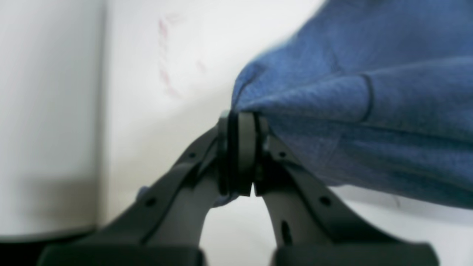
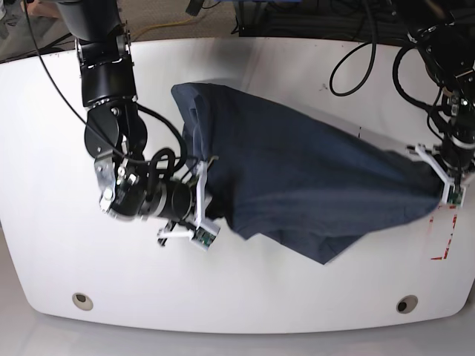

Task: Fold the T-shirt properly
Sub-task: 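Lift and lay the shirt down again, releasing the left gripper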

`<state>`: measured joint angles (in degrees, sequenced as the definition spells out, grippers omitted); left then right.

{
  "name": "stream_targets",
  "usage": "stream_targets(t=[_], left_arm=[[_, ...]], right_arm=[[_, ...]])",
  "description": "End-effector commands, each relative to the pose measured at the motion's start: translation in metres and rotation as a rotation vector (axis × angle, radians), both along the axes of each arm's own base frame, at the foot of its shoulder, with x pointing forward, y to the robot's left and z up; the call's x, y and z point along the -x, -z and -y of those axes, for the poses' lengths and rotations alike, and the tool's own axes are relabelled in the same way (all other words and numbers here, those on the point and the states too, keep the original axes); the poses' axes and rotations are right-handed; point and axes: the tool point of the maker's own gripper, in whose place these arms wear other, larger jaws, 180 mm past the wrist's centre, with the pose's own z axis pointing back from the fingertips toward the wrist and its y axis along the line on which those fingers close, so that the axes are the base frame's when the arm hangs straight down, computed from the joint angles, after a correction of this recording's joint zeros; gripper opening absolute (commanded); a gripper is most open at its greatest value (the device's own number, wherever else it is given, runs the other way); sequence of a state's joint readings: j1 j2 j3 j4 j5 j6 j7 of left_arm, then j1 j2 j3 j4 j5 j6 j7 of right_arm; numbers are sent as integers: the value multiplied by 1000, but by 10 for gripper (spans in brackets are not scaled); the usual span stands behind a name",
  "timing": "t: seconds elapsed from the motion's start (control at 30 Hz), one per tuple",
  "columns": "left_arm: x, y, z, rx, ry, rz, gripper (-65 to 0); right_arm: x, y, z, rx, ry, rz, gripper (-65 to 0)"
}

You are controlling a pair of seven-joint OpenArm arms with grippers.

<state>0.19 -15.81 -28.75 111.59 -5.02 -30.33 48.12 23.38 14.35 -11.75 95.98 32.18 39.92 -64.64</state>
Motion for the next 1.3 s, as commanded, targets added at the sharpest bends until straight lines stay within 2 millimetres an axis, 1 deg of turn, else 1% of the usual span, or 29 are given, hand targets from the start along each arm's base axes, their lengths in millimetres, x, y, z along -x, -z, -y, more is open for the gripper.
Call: stream_targets(t=[0.0, 0.13, 0.23, 0.27, 0.33, 0.4, 0.43, 0.47, 0.5, 0.53, 0.63, 0.73, 0.77, 0.83, 0.9, 0.97, 1.03, 1.07, 1.1, 1.13, 1.23, 1.27], left_arm=[[-16, -39, -8, -46, -8, 98, -650], [-38, -88, -11, -71, -18, 209, -650], [-50, -128, -15, -106, -21, 284, -650], [-52, -138, -17, -113, -27, 304, -650], [-56, -170, -21, -129, -36, 377, -650], [-57, -195, -24, -143, -44, 435, -650], [-57, -210, -26, -153, -48, 468, -650], [-56, -228, -29, -169, -56, 506, -650], [-55, -240, -31, -179, -59, 529, -650], [-55, -255, -30, -196, -56, 561, -650], [-54, -291, -21, -262, -28, 620, -650], [-53, -315, -13, -316, -5, 655, -650], [-54, -319, -10, -324, 3, 662, -650], [-54, -324, -5, -329, 17, 673, -650], [-54, -325, 2, -343, 34, 677, -650], [-58, -314, 17, -367, 77, 643, -650], [-64, -291, 25, -379, 94, 565, -650], [-67, -278, 27, -375, 98, 519, -650], [-69, -270, 29, -360, 102, 495, -650], [-72, -258, 34, -329, 118, 465, -650], [-76, -212, 51, -272, 186, 348, -650], [-77, -189, 59, -256, 222, 292, -650]], right_arm=[[-22, -36, 4, -11, 1, 97, -650], [-49, -76, 15, 9, 20, 189, -650], [-70, -107, 27, 24, 44, 247, -650], [-75, -117, 30, 26, 50, 267, -650], [-89, -143, 37, 33, 68, 311, -650], [-99, -167, 40, 31, 78, 351, -650], [-104, -184, 42, 32, 83, 381, -650], [-108, -202, 43, 32, 87, 415, -650], [-109, -214, 45, 34, 91, 440, -650], [-111, -226, 50, 45, 99, 466, -650], [-114, -268, 58, 59, 114, 549, -650], [-113, -295, 65, 78, 136, 594, -650], [-113, -301, 67, 85, 140, 603, -650], [-112, -306, 69, 94, 147, 611, -650], [-111, -309, 81, 104, 174, 618, -650], [-106, -295, 89, 112, 187, 606, -650], [-100, -281, 98, 108, 205, 597, -650], [-96, -270, 104, 102, 219, 582, -650], [-95, -261, 107, 98, 227, 567, -650], [-91, -247, 111, 92, 236, 544, -650], [-81, -207, 128, 89, 273, 473, -650], [-75, -189, 134, 87, 289, 442, -650]])
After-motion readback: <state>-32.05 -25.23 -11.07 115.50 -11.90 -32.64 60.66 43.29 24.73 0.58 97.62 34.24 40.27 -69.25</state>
